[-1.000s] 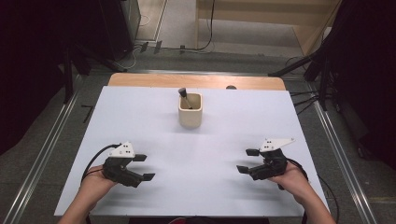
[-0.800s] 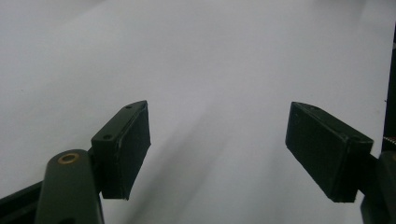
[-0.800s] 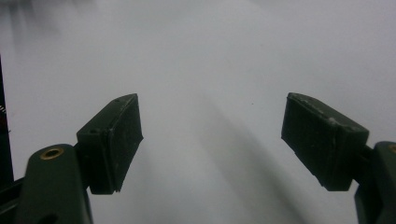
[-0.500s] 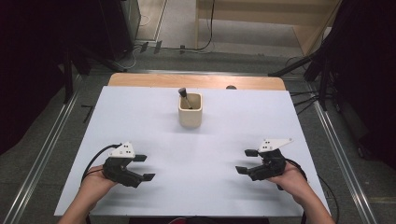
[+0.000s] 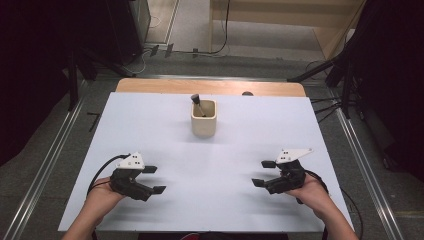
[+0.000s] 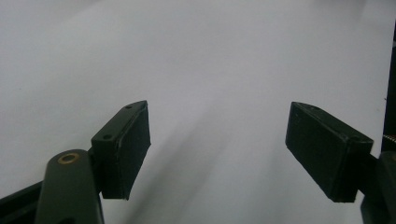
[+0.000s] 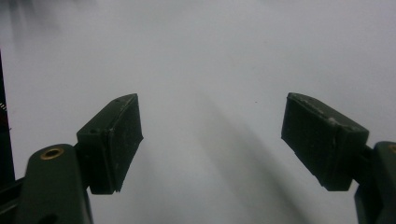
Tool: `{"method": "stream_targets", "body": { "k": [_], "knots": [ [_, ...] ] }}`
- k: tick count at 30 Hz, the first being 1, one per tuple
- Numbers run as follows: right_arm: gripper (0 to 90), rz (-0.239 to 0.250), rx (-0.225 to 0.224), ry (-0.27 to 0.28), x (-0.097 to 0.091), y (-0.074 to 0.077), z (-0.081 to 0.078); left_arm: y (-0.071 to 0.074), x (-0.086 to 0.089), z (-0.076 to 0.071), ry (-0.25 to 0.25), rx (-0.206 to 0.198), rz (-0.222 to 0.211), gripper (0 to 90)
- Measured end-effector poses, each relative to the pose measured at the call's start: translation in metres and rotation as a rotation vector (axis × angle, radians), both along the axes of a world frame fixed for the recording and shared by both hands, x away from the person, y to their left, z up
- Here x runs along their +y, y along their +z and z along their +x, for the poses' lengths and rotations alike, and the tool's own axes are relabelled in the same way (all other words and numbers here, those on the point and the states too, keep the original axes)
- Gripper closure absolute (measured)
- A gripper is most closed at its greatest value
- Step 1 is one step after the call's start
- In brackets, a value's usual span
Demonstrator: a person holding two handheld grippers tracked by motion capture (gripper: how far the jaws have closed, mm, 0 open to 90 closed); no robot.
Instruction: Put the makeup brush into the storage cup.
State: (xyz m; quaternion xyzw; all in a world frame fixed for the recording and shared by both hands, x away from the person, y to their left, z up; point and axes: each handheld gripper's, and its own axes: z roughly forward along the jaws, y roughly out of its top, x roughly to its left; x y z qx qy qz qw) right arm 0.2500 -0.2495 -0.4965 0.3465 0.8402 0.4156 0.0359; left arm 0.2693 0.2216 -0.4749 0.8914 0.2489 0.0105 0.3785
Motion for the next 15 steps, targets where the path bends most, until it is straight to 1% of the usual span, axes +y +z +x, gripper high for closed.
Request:
{"method": "stream_targets", "body": {
  "k": [15],
  "knots": [
    [21.5, 0.0, 0.003, -0.001, -0.0001, -0.0001, 0.0001, 0.0, 0.0004, 0.0001, 0.001, 0.004, 0.005, 22.7]
  ]
}}
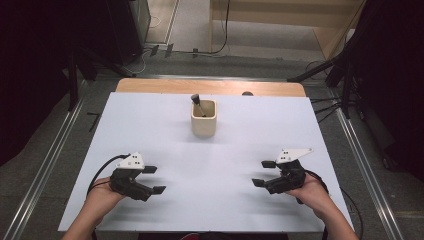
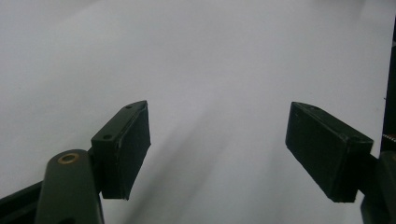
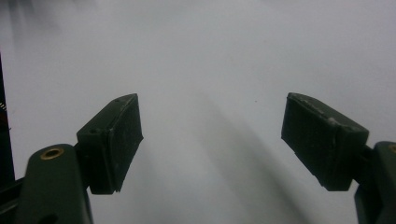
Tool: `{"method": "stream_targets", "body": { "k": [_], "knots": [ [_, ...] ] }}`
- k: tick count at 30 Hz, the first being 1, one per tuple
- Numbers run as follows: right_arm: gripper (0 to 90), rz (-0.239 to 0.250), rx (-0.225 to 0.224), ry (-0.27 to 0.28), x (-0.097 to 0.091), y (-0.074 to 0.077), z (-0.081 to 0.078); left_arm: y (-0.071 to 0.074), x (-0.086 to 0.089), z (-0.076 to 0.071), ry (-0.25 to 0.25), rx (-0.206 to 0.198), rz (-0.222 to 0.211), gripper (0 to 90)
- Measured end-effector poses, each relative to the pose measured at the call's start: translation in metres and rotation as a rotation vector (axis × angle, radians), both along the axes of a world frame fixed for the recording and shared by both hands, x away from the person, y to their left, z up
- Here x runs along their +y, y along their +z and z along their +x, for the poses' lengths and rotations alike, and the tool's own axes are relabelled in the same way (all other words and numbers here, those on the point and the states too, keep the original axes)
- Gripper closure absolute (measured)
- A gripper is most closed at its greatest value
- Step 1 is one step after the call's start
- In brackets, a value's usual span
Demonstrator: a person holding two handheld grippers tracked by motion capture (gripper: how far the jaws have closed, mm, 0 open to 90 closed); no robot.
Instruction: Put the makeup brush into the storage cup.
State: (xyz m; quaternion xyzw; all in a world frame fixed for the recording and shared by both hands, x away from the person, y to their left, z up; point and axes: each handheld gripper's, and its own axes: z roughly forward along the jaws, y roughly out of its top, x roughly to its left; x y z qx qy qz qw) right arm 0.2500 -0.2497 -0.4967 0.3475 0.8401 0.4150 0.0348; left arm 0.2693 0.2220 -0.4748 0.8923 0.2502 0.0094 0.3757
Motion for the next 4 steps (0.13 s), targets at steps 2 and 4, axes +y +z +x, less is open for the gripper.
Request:
{"method": "stream_targets", "body": {
  "k": [2, 4],
  "knots": [
    [21.5, 0.0, 0.0, 0.002, 0.0003, -0.0003, 0.0001, -0.0005, 0.0001, 0.0003, -0.002, 0.0, 0.0, 22.6],
    [21.5, -0.005, 0.006, 0.002, 0.0006, -0.0008, 0.0, -0.001, 0.0004, 0.0009, 0.001, 0.002, 0.004, 22.6]
  ]
}}
